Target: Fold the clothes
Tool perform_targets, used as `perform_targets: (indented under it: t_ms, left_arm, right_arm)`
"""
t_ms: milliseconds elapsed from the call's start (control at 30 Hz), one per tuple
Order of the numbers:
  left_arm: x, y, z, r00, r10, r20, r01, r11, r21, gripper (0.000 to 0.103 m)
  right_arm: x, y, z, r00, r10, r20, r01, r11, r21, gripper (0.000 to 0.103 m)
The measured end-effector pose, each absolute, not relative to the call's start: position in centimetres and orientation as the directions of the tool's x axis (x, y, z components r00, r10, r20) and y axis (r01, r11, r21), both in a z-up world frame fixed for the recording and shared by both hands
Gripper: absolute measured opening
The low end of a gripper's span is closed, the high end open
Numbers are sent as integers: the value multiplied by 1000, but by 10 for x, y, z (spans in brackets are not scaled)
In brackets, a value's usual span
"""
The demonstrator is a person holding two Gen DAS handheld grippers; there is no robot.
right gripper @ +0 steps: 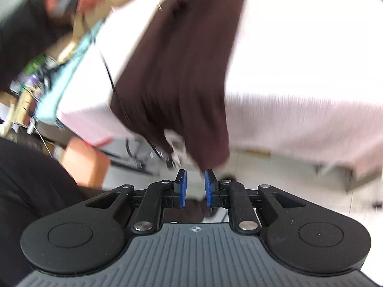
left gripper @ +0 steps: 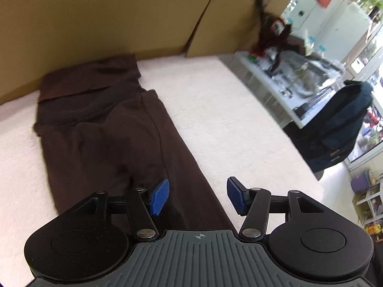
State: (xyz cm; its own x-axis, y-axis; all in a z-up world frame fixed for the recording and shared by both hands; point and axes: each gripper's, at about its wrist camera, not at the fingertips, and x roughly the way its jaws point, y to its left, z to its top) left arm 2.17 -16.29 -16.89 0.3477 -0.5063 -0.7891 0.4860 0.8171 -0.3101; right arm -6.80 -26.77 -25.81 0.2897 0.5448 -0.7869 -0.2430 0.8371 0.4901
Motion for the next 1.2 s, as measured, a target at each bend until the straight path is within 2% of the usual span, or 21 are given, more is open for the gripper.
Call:
perform_targets:
  t_ms: [167, 300, 567, 733, 867, 1033, 1200]
  left_arm:
    - [-50, -122, -163, 417, -483, -770, 395, 860, -325, 83]
    - [-92, -99, -193, 425, -438, -792, 280, 896, -345, 83]
    - [-138, -90, -242, 476, -390, -788, 167, 920, -354, 83]
    - [-155, -91, -243, 520, -389, -761, 167, 919, -356, 87]
    - [-166, -101, -242, 515, -375, -771, 213, 927, -309, 88]
    - [-176, -110, -242, 506, -363, -782, 252, 930, -269, 90]
    - [-185, -116, -242, 493, -355, -794, 295, 927, -232, 92]
  right_arm:
    - [-24, -265, -225, 361, 584, -727, -352, 807, 473, 20]
    - [4, -246, -227, 369, 557, -744, -393, 819, 418, 21]
    - [13, -207, -253, 301, 560, -772, -487, 786, 380, 21]
    - [3, -206, -262, 300, 580, -757, -484, 777, 404, 26]
    - [-4, -207, -265, 273, 589, -760, -492, 765, 416, 27]
    - [-14, -199, -285, 199, 532, -823, -514, 771, 375, 30]
    - [-19, -201, -303, 145, 518, -843, -491, 777, 393, 31]
